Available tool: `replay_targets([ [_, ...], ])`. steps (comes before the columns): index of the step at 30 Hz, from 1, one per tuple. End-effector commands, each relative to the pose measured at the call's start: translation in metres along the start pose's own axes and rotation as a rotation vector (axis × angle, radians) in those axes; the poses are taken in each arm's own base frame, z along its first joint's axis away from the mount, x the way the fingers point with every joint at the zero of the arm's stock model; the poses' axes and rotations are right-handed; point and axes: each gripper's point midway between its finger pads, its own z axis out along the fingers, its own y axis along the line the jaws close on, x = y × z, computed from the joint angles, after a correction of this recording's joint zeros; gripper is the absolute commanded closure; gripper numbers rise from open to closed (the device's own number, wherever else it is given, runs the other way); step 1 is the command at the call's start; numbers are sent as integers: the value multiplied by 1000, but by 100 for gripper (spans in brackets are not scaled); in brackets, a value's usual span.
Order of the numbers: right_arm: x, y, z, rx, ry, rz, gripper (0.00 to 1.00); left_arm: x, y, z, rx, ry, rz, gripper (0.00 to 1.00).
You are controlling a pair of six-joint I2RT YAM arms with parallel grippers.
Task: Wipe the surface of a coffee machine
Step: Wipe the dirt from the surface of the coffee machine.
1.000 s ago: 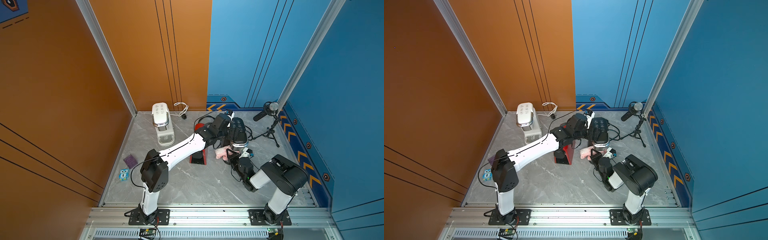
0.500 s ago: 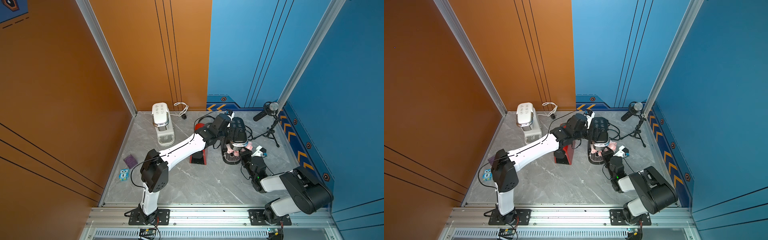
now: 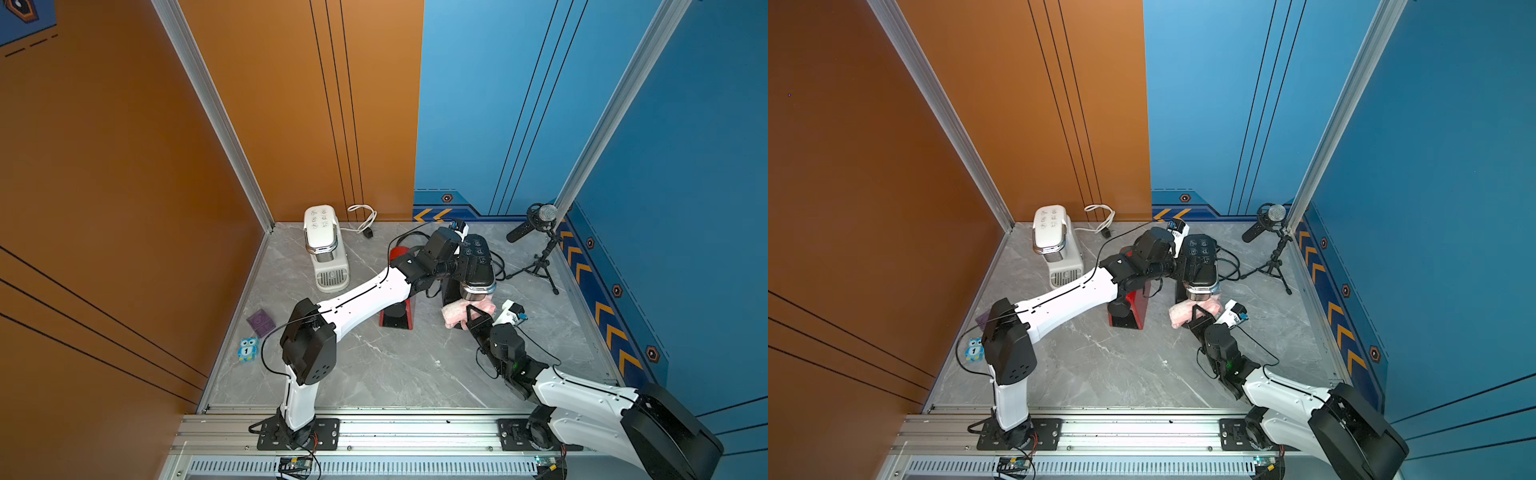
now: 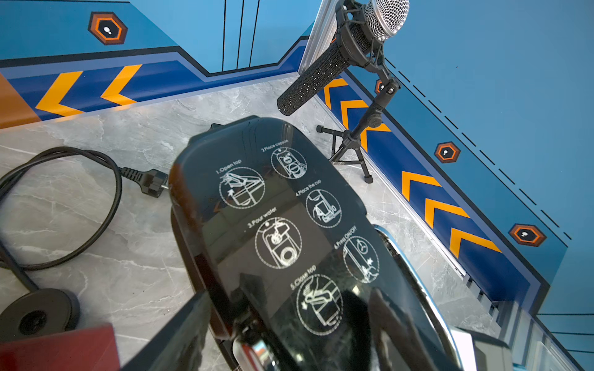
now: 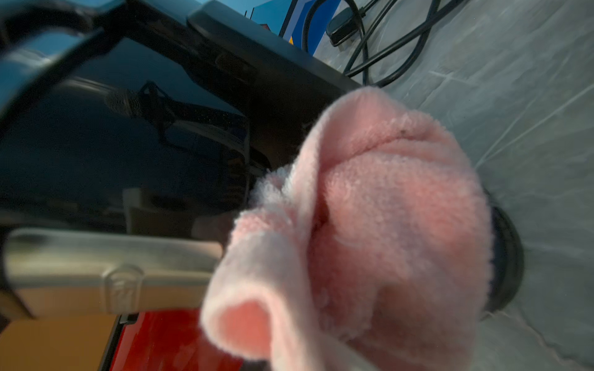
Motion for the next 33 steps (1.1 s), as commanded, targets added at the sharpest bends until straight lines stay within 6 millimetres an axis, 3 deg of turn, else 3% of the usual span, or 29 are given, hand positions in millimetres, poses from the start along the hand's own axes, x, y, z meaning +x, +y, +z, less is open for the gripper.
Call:
replay_targets([
  [1,12,-7,7,41,7,-31,100,109,32,16,-108,353,38,22],
  [3,19,-13,18,71,19,-57,100,109,32,15,-111,349,40,22],
  [7,20,-52,34,183,54,-30,100,110,35,13,-117,350,36,23],
  [9,16,-78,31,251,56,-30,100,110,36,12,-117,351,37,22],
  [13,-2,-105,8,351,20,-75,100,111,40,12,-121,355,33,22],
  [17,-28,-93,-17,396,-25,-185,100,110,49,11,-130,352,17,22],
  [20,-33,-77,-30,351,-14,-191,100,100,48,9,-101,336,4,22],
  [23,-25,-67,-43,316,6,-183,100,80,35,-1,-54,298,17,21],
  [28,-6,-64,-60,304,51,-225,100,44,25,-31,2,221,18,6],
  [33,8,-68,-61,312,82,-238,100,10,26,-77,24,134,5,1],
])
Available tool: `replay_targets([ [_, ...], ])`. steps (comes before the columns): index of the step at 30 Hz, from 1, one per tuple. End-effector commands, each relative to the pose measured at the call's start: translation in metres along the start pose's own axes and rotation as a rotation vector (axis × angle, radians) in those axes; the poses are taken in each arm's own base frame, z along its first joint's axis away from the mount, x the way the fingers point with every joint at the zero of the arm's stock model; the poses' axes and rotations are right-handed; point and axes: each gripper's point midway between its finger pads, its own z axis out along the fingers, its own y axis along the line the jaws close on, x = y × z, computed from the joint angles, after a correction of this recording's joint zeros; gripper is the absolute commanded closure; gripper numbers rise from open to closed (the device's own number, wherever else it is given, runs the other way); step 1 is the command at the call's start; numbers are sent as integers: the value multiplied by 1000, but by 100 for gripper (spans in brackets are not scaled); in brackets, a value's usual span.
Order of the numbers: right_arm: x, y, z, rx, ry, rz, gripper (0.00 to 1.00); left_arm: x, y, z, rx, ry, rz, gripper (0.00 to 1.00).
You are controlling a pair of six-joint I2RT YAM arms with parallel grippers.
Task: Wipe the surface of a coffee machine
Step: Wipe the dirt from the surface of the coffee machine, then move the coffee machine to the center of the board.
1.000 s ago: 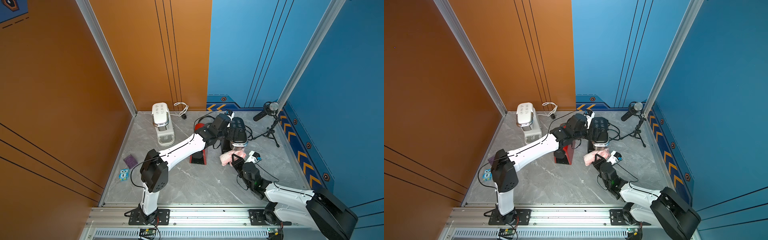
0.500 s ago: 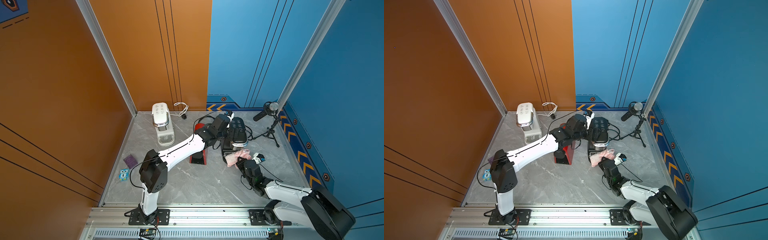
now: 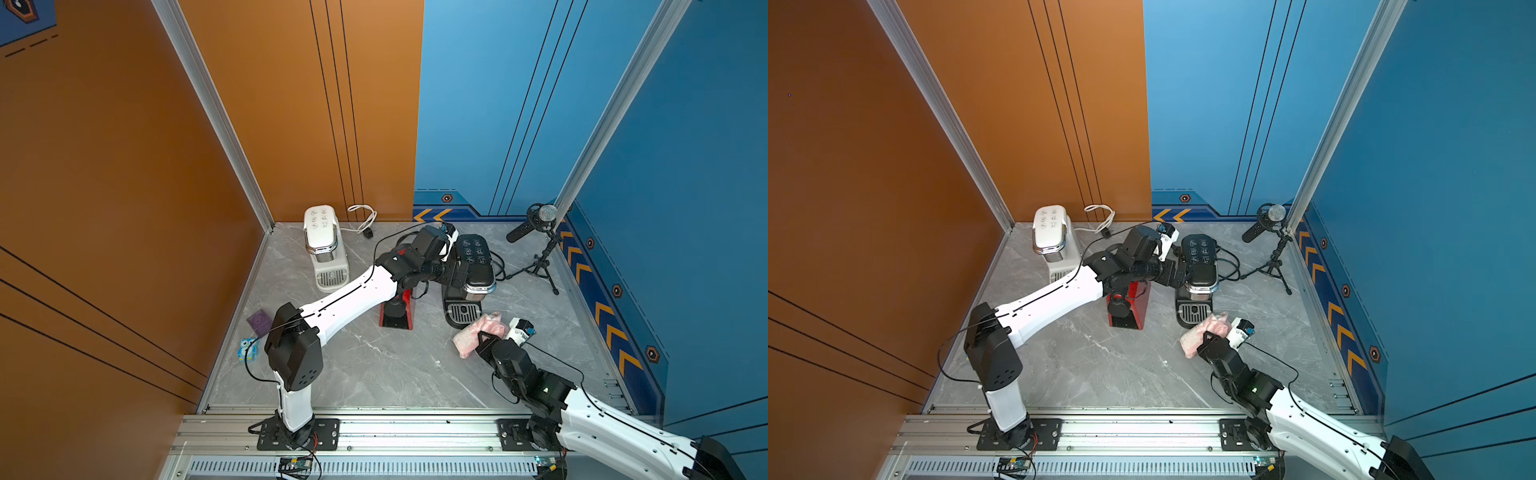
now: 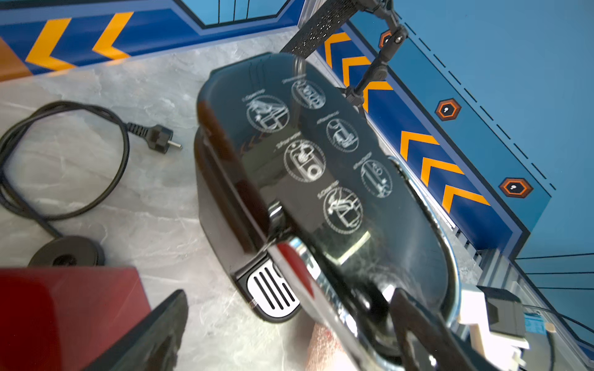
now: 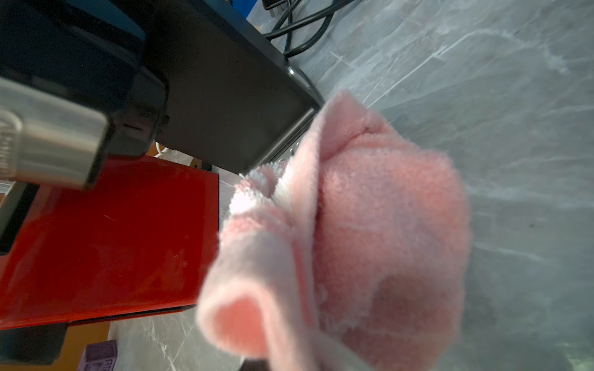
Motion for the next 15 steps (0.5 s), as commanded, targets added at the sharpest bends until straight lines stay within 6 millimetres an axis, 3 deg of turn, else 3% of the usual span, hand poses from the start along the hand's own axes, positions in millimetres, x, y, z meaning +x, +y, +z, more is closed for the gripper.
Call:
replay_targets([
  [1,4,-12,2,69,-13,-16,100,-7,3,-44,17,-7,1,1],
  [4,16,-5,13,71,19,-21,100,-20,11,-83,1,-77,-26,2],
  [7,19,-4,24,114,16,-42,100,-15,24,-114,-33,-119,-59,1],
  [12,2,-22,40,239,-65,-62,100,17,64,-145,-147,-134,-124,1],
  [15,1,-18,62,238,-30,-73,100,40,90,-151,-189,-109,-190,1],
])
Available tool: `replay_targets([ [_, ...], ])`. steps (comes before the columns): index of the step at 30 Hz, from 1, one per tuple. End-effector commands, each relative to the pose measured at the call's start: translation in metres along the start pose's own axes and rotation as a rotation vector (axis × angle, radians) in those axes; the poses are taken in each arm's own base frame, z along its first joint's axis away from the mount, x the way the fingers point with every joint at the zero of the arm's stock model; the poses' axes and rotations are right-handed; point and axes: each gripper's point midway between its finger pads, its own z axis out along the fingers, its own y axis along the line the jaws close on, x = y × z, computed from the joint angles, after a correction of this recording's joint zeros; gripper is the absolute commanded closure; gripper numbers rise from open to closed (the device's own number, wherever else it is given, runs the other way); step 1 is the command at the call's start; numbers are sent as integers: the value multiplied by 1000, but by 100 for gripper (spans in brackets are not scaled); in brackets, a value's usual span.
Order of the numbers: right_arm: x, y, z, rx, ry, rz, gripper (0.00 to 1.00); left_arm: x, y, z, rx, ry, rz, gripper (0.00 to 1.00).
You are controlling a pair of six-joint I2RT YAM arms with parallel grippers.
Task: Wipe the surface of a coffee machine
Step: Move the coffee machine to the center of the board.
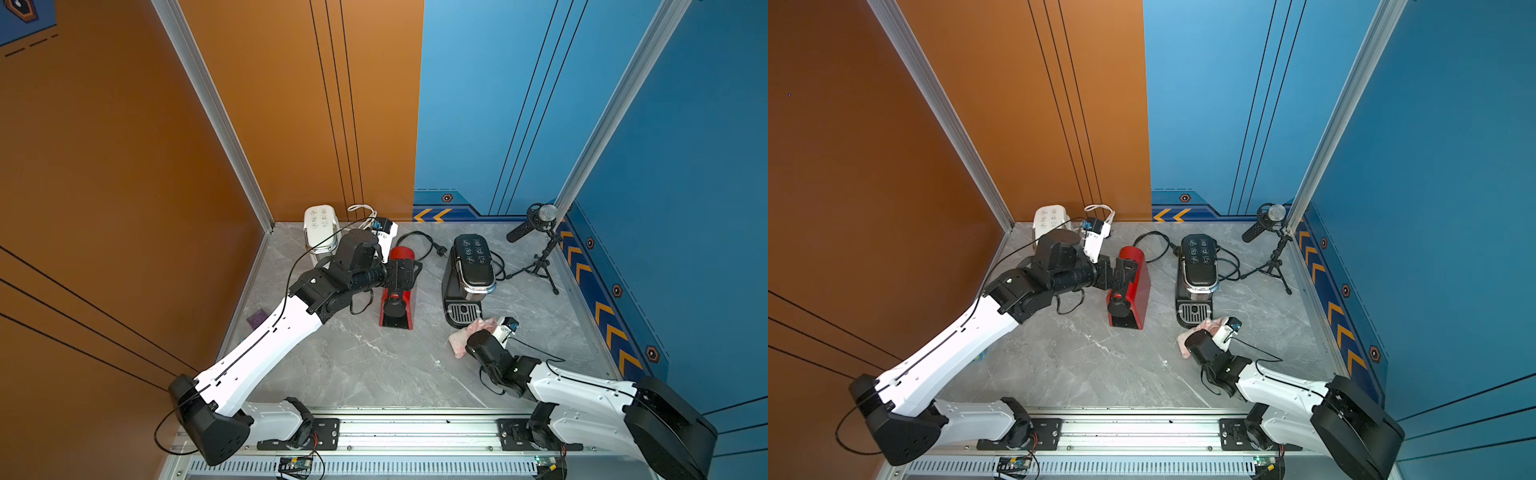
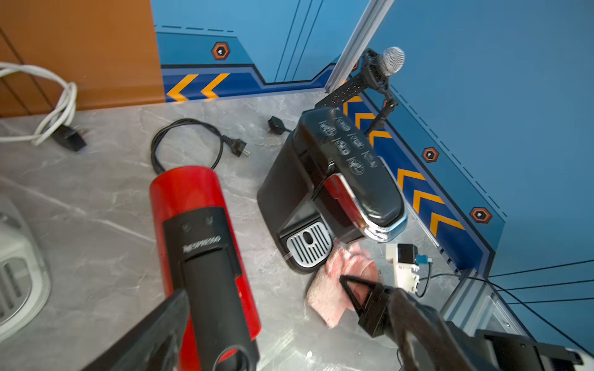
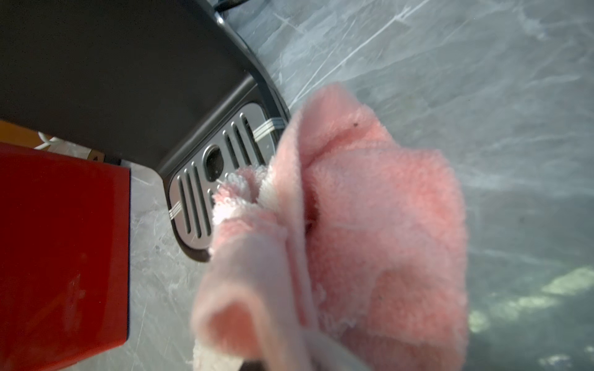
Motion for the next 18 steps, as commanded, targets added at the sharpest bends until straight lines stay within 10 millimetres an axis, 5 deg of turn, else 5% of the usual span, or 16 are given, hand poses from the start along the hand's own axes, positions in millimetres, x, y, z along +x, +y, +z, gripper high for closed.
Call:
replay_targets([
  [1,-17,11,21,15,-30,3,100,33,43,5,-112,79,-78,1],
  [8,-34,22,58,26,-35,61,100,52,65,-3,-160,110,-109,1],
  [18,-54,52,85,-17,-12,18,100,56,83,-1,-192,121,-145,1],
])
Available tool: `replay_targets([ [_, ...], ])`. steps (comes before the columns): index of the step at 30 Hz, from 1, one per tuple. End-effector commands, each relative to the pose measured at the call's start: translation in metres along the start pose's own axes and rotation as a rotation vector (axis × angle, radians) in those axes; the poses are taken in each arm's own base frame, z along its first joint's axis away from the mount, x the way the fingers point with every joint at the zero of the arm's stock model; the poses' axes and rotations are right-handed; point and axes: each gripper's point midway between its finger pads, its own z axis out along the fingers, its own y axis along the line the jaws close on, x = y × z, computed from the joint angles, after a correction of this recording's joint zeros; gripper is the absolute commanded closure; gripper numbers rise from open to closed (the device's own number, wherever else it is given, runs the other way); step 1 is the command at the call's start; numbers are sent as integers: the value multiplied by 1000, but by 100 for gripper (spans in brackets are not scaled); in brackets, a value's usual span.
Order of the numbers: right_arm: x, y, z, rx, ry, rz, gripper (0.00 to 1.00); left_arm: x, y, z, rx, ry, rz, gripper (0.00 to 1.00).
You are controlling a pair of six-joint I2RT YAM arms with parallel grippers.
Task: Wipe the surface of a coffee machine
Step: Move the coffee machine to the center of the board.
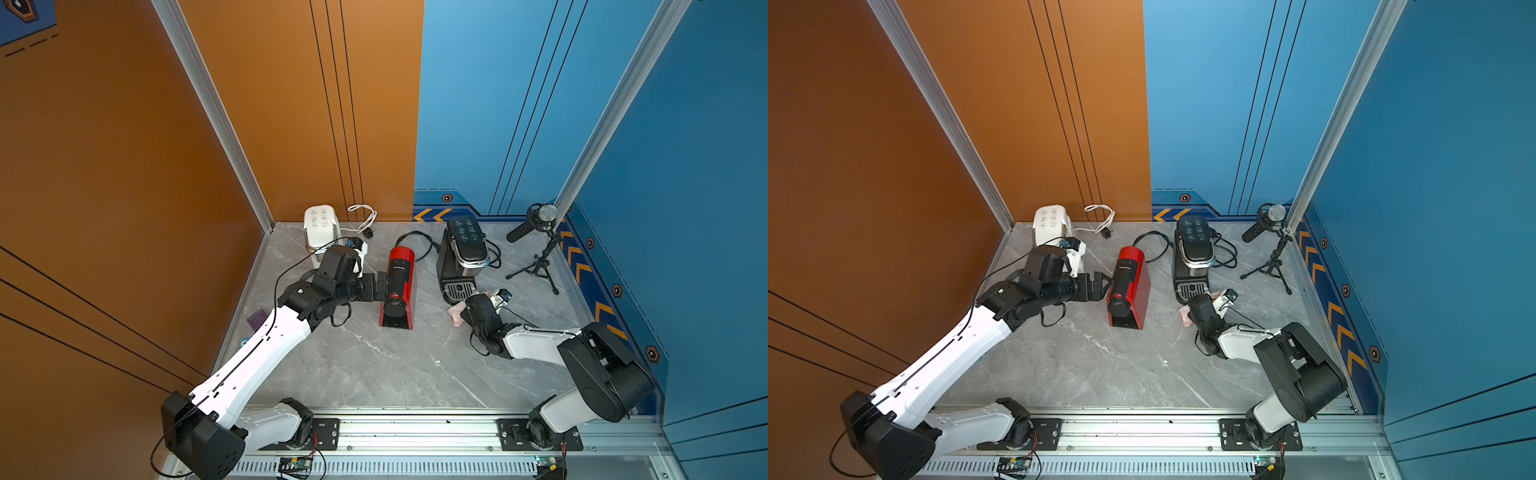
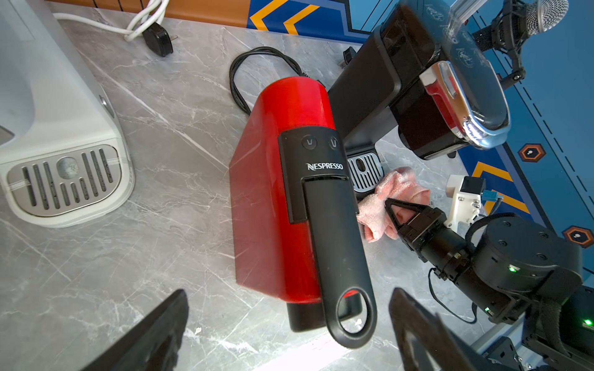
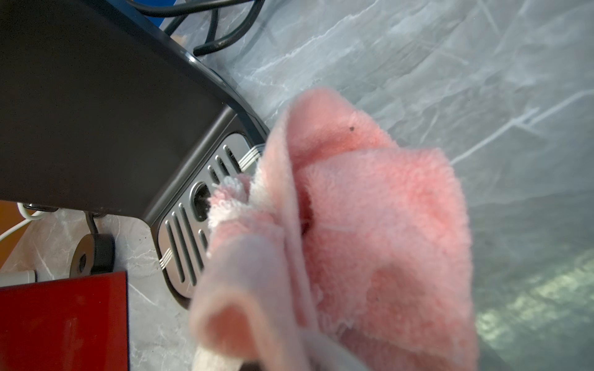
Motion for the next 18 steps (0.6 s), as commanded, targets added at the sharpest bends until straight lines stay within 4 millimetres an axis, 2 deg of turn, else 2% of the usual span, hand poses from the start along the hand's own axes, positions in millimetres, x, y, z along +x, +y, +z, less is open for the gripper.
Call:
replay_targets([
  [1,-1,16,12,-35,40,-50,100,5,8,1,-10,21,-22,1],
  [5,6,16,10,-39,85,-81,100,6,14,1,-14,24,-49,1],
  [9,7,5,-17,-25,76,-168,100,8,22,0,-24,24,-71,1],
  [12,2,-7,-42,-12,89,-215,100,7,29,0,-35,21,-90,1],
  [14,-5,-11,-66,9,75,-286,100,6,32,0,-34,22,-109,1],
  [18,-22,4,-122,-19,10,-434,100,8,39,6,-45,40,-131,1],
])
